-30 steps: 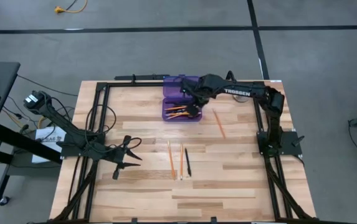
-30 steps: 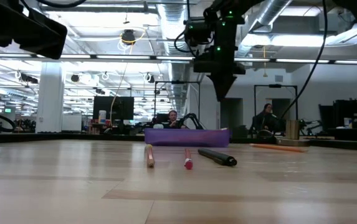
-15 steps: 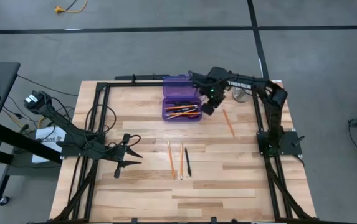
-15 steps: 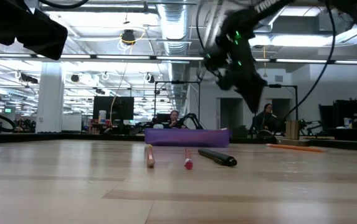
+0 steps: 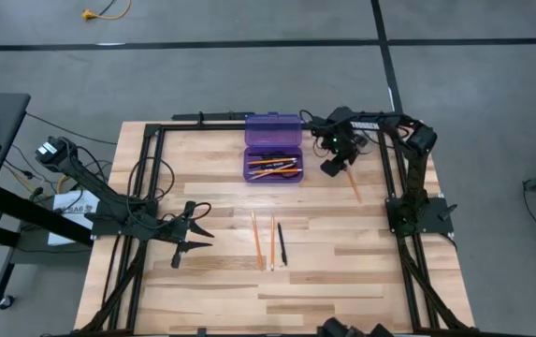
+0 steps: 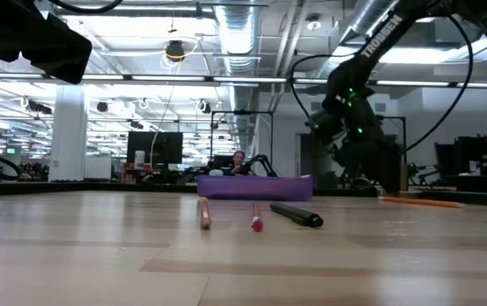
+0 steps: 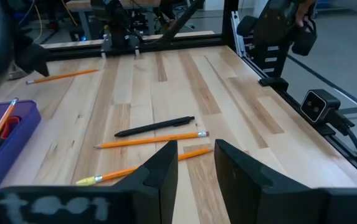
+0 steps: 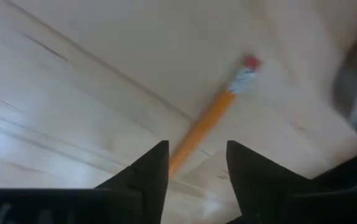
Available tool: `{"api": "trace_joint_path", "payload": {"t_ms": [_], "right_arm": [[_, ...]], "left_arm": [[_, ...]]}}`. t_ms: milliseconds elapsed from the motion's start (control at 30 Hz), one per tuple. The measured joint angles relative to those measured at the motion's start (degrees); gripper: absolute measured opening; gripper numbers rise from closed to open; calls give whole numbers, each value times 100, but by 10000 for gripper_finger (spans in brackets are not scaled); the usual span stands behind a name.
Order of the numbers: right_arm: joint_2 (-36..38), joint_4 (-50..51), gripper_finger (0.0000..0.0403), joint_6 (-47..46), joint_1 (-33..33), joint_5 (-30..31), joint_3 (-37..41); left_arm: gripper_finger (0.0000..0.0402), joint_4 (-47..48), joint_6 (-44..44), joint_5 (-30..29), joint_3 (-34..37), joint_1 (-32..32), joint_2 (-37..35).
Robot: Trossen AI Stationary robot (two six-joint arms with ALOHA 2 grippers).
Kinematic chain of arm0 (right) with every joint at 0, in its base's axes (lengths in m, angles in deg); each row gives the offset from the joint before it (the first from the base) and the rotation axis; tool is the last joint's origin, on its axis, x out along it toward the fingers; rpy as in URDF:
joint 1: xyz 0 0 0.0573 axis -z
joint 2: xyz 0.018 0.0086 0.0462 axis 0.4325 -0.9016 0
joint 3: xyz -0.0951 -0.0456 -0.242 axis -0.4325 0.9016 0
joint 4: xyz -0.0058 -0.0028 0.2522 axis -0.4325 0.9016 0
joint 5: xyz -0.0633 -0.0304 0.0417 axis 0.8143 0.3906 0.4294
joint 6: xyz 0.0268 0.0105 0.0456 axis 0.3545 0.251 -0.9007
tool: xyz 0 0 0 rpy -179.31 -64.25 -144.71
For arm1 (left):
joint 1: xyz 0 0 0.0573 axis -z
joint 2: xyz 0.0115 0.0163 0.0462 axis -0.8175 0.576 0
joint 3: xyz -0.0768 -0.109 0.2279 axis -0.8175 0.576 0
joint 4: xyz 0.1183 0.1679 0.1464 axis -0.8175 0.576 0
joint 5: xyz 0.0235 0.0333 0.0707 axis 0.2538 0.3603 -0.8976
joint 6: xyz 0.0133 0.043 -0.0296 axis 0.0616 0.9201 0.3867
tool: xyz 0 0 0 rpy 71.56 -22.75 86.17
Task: Pick & place school supplies into a supply box
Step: Put the orange pencil into the violet supply box
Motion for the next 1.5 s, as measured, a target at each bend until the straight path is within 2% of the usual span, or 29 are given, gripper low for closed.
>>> {"api": "trace_joint_path", "payload": {"t_ms": [333, 700, 867, 1133, 1500], "right_arm": [[79, -786, 184, -22, 138, 168, 869], [87, -973, 172, -171, 33, 165, 962], [87, -1034, 138, -391, -263, 360, 977], [79, -1097, 16, -650, -753, 618, 1005], [36, -1056, 7, -804, -1113, 821, 910]], "left_arm": [[96, 44, 4, -9, -2, 0, 0], [96, 44, 2, -13, -2, -2, 0], [96, 44, 2, -15, -2, -2, 0], [96, 46, 4, -17, -2, -2, 0], [96, 48, -23, -17, -2, 0, 0]]}}
